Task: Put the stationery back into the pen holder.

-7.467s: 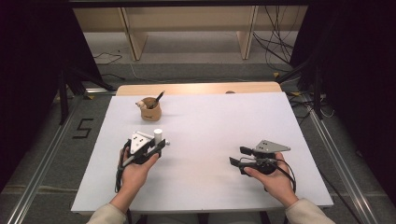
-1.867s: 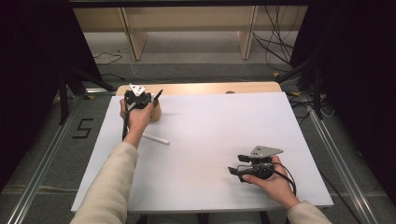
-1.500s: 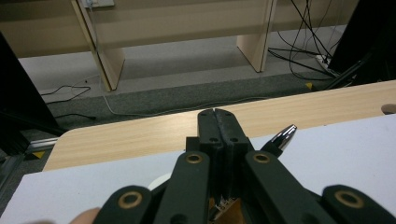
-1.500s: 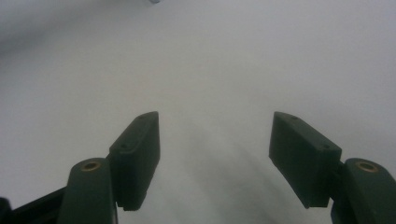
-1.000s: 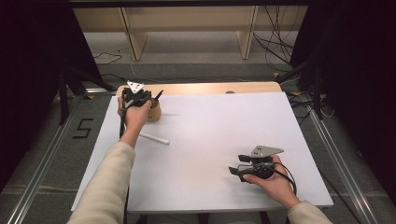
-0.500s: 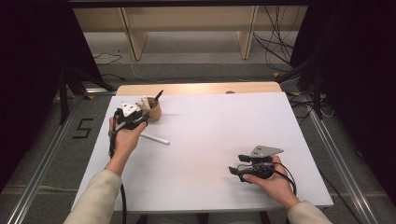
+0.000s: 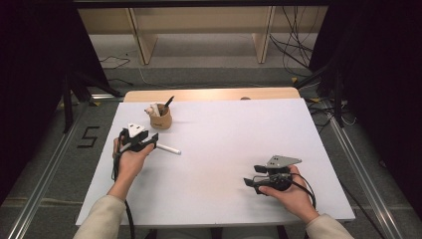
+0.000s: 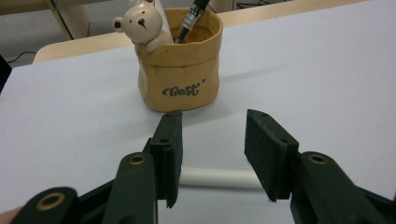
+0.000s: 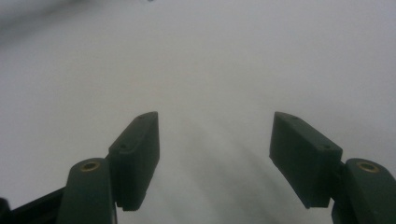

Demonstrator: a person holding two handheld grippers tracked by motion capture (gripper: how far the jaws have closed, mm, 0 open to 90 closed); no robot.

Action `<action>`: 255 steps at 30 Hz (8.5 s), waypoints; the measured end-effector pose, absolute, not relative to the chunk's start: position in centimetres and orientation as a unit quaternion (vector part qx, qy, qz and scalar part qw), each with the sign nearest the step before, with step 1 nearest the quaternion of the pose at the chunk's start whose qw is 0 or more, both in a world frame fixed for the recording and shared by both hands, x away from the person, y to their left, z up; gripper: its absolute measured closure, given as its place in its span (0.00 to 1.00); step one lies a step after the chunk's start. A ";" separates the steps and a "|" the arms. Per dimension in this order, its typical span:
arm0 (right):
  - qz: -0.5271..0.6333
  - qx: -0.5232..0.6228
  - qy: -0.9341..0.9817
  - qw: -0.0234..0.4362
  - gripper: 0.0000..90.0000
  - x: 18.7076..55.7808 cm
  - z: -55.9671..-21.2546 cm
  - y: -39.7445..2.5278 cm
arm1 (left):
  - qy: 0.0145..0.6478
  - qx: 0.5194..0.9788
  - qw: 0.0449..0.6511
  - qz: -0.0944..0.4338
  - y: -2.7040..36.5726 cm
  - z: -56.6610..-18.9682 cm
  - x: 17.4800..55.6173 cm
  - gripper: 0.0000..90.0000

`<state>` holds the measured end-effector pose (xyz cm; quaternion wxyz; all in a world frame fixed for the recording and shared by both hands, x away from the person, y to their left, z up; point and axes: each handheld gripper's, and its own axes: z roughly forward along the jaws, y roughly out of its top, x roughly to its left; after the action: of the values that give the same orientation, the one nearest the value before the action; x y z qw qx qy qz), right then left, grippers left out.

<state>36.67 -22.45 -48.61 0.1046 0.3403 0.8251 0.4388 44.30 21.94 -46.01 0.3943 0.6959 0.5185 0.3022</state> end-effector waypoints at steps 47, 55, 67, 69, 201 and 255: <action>0.441 0.332 0.827 0.106 0.37 36.6 -48.6 -22.4 | 0.456 0.762 0.350 0.297 22.2 -46.9 40.2 0.43; 0.443 0.335 0.825 0.105 0.37 36.6 -48.5 -22.3 | 0.422 0.790 0.336 0.291 21.9 -46.0 40.2 0.42; 0.444 0.335 0.824 0.104 0.37 36.6 -48.5 -22.2 | 0.351 0.846 0.286 0.280 21.7 -46.0 41.2 0.44; 0.444 0.336 0.824 0.103 0.37 36.6 -48.5 -22.2 | 0.345 0.849 0.283 0.281 21.7 -46.1 41.3 0.45; 0.435 0.253 0.854 0.130 0.45 39.9 -48.7 -14.5 | 0.441 0.762 0.385 0.278 20.2 -47.5 39.7 0.70; 0.375 0.179 0.902 0.116 0.66 46.5 -49.5 -4.5 | 0.443 0.776 0.383 0.235 18.5 -48.5 36.0 0.52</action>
<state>46.47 -4.50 -49.50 0.1163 0.1793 0.9021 0.3748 36.04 18.51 -48.46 0.3825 0.7759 0.4432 0.2352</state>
